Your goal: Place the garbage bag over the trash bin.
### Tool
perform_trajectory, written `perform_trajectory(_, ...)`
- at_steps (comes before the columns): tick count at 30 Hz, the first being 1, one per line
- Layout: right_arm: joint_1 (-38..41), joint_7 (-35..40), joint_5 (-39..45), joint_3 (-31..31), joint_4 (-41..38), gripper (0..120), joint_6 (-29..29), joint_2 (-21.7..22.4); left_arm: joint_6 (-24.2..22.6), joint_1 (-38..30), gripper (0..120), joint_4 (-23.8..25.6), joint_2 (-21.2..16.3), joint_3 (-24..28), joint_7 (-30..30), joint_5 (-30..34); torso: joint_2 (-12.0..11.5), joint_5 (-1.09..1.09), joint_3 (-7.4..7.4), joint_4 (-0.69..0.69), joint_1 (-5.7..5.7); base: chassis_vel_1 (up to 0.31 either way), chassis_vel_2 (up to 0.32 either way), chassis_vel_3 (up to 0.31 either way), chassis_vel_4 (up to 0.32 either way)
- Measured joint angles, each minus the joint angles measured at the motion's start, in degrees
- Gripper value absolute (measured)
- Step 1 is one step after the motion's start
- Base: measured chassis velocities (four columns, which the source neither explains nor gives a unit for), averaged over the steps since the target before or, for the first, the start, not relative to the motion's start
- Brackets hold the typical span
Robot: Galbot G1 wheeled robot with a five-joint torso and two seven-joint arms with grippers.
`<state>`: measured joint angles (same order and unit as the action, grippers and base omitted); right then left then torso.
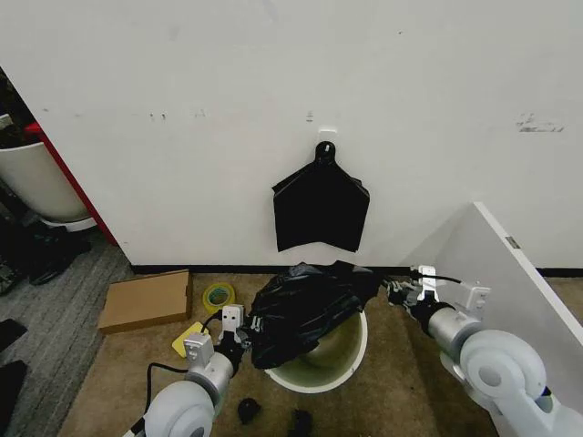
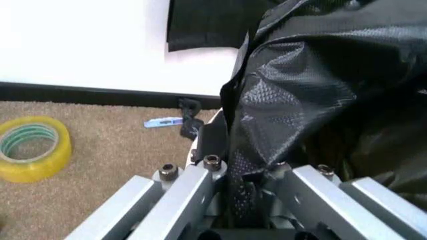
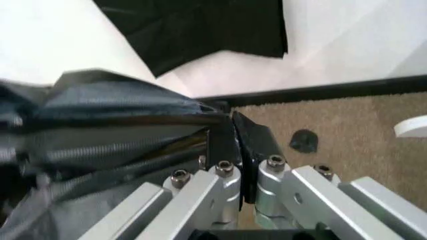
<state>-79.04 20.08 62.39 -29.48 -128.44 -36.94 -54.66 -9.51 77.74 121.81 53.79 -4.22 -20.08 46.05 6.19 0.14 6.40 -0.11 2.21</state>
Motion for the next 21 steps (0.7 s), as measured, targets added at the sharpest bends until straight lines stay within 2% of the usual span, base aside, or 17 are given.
perform_trajectory(6,-1.08,-1.68,0.55,-1.31,-0.37,0,-1.74,0.44,0.0,-0.17,1,0.01,0.57,-0.31,-0.63,0.98,0.0,0.0,0.0,0.0,0.0,0.0,0.0,0.0,0.0)
perform_trajectory(10,-1.83,-3.2,0.9,-2.17,-2.08,4,0.75,-0.18,-0.03,-0.19,1,0.02,0.84,-0.35,-1.18,1.36,0.0,0.01,0.0,0.01,0.0,0.0,0.0,0.0,0.0)
perform_trajectory(13,-2.54,-3.67,1.24,-3.1,-3.82,13,2.43,-0.82,-0.09,-0.41,1,-0.25,1.15,-0.37,-1.6,1.8,0.0,0.0,0.0,0.0,0.0,0.0,0.0,0.0,0.0)
perform_trajectory(15,-3.47,-3.68,1.5,-4.28,-5.5,25,2.84,-1.11,-0.18,-0.66,1,-0.46,1.51,-0.54,-1.9,2.21,0.0,0.0,0.0,0.0,0.0,0.0,0.0,0.0,0.0)
perform_trajectory(19,-4.05,-3.26,1.69,-5.06,-6.51,33,2.87,-1.16,-0.2,-0.76,1,-0.51,1.72,-0.72,-2.11,2.56,0.0,0.0,0.0,0.0,0.0,0.0,0.0,0.0,0.0)
perform_trajectory(21,-4.45,-1.89,2.45,-5.56,-7.66,43,2.64,-1.31,-0.13,-0.76,1,-0.63,2.06,-0.96,-2.52,2.83,0.0,0.01,0.0,0.0,0.0,0.0,0.0,0.0,0.0)
